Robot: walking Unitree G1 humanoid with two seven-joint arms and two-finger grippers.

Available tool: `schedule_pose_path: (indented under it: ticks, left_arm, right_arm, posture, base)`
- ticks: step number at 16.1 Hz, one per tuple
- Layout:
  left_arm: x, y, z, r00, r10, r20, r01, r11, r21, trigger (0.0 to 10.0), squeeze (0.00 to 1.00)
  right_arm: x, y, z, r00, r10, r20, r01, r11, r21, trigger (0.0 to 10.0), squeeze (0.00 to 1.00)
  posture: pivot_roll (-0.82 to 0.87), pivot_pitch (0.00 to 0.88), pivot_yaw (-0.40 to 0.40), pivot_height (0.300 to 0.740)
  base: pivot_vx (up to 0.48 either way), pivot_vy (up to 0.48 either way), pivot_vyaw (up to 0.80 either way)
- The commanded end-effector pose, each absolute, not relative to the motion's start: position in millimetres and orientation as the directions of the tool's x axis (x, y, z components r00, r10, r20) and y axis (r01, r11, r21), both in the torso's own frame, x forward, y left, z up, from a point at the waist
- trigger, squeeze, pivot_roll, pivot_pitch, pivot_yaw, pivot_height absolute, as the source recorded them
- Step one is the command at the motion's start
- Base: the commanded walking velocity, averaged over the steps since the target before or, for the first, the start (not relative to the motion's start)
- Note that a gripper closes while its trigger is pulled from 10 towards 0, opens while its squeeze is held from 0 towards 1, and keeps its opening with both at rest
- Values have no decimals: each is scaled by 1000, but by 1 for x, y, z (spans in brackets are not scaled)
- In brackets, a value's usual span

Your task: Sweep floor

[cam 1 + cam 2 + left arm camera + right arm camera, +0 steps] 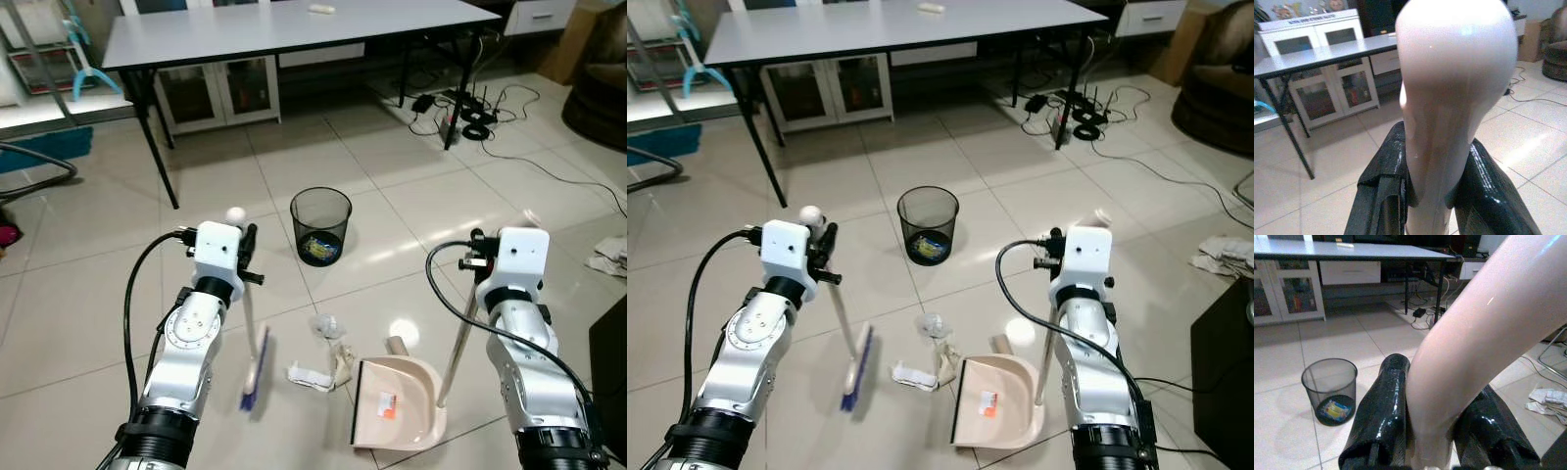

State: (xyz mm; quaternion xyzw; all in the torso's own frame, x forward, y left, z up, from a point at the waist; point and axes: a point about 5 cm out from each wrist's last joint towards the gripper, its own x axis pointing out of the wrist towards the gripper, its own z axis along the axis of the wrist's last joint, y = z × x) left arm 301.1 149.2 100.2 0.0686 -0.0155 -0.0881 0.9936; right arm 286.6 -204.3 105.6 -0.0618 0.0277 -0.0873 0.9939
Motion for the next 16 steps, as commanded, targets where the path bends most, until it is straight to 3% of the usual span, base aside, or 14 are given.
schedule_pose_path:
  ticks: [1,10,16]
  left_arm:
    - [303,150,109,981,-183,64,172,973,152,10000,0]
    - [304,150,107,983,-171,61,161,977,143,10000,0]
    - [305,150,105,981,-184,59,172,970,170,10000,0]
  right_arm:
    - [289,-203,116,987,-161,3,160,977,-138,10000,0]
    - [289,-208,117,980,-200,20,201,971,-132,10000,0]
    - [298,-217,127,980,-178,88,193,956,-222,10000,0]
  posture:
    - [-36,0,53,740]
    - [-43,0,57,740]
    - [-28,0,57,740]
  base:
    - [398,0,406]
    - [383,0,89]
    - [0,0,0]
